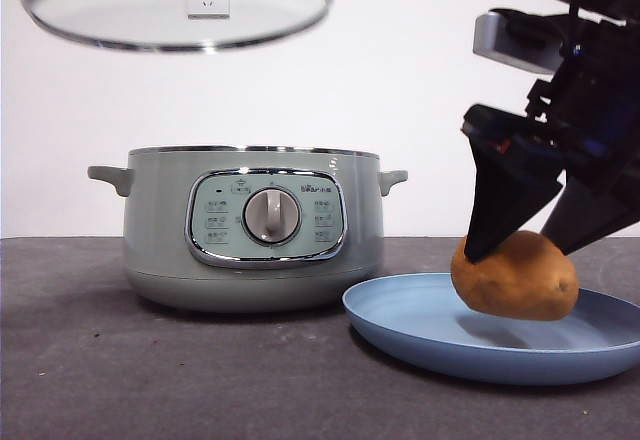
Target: Take the potato out from the steamer,put the potato on the plate,close the lid
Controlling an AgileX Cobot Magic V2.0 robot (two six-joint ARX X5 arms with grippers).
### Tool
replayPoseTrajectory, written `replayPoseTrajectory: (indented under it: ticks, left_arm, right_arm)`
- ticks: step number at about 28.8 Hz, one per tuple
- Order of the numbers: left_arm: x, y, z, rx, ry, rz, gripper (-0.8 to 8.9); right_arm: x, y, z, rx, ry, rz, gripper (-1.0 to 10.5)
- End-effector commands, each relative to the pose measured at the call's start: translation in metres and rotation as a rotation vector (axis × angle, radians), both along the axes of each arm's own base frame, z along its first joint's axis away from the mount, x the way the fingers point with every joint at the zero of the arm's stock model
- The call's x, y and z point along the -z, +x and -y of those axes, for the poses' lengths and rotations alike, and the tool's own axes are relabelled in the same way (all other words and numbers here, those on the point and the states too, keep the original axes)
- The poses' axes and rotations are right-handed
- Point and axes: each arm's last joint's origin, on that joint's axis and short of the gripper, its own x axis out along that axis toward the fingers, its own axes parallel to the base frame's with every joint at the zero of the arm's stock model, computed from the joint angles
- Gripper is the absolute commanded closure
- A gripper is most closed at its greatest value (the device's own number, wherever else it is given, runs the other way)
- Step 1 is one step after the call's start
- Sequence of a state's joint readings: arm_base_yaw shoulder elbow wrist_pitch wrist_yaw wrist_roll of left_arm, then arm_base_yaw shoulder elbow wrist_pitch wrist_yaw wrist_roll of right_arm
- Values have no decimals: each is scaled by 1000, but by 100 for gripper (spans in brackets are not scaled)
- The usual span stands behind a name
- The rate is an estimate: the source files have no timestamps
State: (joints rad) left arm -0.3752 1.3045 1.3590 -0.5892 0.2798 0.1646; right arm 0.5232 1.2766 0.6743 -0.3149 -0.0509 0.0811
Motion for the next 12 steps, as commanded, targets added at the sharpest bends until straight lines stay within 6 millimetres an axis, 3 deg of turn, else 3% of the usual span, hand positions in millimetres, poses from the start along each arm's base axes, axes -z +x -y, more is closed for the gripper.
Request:
replayPoseTrajectory:
  ticks: [1,12]
  left_arm:
    - [3,12,8,30,1,48,822]
    - [39,54,26,46,29,28,822]
  right_arm:
    - [5,0,-1,8,5,-4,960]
    - [23,6,-4,6,-37,-72,960]
